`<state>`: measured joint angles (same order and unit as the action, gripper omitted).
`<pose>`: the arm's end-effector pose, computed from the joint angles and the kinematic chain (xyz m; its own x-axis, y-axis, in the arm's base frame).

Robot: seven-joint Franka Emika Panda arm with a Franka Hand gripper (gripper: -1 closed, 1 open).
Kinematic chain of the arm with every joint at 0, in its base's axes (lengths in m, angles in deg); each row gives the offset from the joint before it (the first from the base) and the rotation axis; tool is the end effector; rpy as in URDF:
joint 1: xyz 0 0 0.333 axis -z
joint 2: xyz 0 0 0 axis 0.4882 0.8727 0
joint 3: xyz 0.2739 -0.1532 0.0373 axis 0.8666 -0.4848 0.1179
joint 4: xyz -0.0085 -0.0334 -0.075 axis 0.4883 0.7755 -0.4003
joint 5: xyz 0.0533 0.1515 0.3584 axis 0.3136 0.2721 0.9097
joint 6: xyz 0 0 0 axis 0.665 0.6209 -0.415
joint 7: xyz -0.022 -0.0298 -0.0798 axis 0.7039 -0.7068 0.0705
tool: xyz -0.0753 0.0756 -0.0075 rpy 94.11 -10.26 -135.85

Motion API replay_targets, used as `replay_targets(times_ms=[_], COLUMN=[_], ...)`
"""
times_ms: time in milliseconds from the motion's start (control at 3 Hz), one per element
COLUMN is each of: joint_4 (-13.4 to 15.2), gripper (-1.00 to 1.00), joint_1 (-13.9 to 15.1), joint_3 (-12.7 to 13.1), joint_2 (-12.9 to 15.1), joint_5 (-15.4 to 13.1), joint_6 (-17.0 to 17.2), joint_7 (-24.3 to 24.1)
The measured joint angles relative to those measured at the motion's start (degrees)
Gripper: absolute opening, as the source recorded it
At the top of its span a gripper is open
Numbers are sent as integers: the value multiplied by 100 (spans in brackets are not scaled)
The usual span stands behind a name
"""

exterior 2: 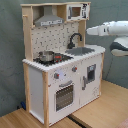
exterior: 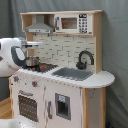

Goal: Play with the kitchen

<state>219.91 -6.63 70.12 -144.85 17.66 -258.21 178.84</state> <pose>0.2905 0.2692 0.6430 -0.0768 0.6602 -0.7472 0.0979 0.7508 0.6533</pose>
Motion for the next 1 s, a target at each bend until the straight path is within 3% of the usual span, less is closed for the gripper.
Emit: replay_targets(times_ms=[1000], joint_4=[-959], gripper=[100], joint_1=[1035], joint_3=[-101], joint_2=[1121], joint_5=[0], joint_6=[-564], joint_7=[423])
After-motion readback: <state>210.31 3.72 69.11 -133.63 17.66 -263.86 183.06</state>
